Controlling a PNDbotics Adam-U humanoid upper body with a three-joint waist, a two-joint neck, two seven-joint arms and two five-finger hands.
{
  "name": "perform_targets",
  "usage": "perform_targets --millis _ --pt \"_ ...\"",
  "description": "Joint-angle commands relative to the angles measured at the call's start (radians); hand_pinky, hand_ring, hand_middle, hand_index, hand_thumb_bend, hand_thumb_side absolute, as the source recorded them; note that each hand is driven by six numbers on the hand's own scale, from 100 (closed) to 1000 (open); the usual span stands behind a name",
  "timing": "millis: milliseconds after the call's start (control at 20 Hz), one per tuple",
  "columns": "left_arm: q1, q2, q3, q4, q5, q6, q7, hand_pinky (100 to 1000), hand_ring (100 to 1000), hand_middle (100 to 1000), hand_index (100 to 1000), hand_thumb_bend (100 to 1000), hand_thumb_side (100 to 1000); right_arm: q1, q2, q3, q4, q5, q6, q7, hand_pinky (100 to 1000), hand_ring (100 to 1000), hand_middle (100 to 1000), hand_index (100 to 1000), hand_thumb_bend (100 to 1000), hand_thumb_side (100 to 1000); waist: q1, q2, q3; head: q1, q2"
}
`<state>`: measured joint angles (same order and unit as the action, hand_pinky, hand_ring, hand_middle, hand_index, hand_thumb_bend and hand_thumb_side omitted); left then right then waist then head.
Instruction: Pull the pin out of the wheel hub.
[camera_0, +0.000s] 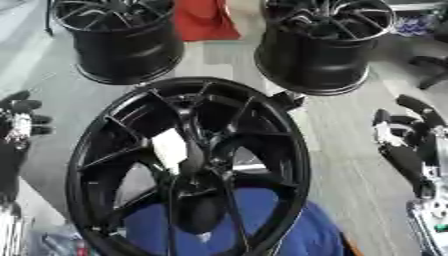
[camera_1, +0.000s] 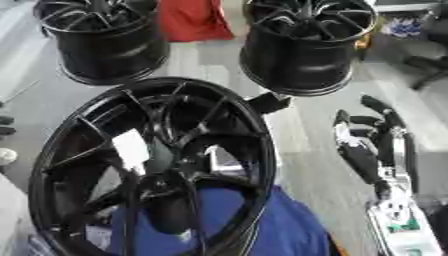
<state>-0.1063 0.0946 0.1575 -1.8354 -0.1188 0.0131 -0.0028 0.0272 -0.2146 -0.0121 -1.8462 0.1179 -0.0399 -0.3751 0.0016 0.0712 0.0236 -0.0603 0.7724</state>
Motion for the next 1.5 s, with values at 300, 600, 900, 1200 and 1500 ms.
perform_targets --millis 300,600,900,1200,1500 --pt "-0.011 0.008 -0.001 -0.020 -0.003 -0.002 -0.002 615 626 676 820 100 627 -0.007 -0.005 -0.006 -0.020 0.001 -0.004 -0.001 586 685 803 810 241 264 0.000 -0.008 -0.002 0.000 -0.002" --pt "-0.020 0.047 -0.001 -0.030 -0.005 -0.007 -0.003 616 625 677 821 100 604 -0.006 -0.005 -0.005 -0.018 0.001 -0.004 0.000 586 685 803 810 240 264 0.001 -0.010 -0.008 0.001 -0.002" --pt "-0.081 0.202 -0.052 -0.104 -0.048 -0.043 -0.051 629 632 697 833 100 518 -0.003 -0.016 -0.004 -0.015 0.005 -0.004 0.001 586 685 803 810 240 264 0.016 -0.017 -0.018 -0.002 -0.002" --pt "-0.191 0.358 -0.199 -0.113 -0.124 -0.128 -0.144 665 659 727 847 119 494 0.000 -0.036 0.002 -0.012 0.009 -0.004 0.006 586 685 803 810 239 264 0.042 -0.024 -0.034 -0.005 -0.002" --pt "-0.334 0.507 -0.348 -0.014 -0.215 -0.220 -0.236 725 721 780 869 254 516 -0.002 -0.056 0.016 -0.009 0.009 -0.005 0.019 585 684 803 810 239 264 0.061 -0.031 -0.064 0.007 -0.002"
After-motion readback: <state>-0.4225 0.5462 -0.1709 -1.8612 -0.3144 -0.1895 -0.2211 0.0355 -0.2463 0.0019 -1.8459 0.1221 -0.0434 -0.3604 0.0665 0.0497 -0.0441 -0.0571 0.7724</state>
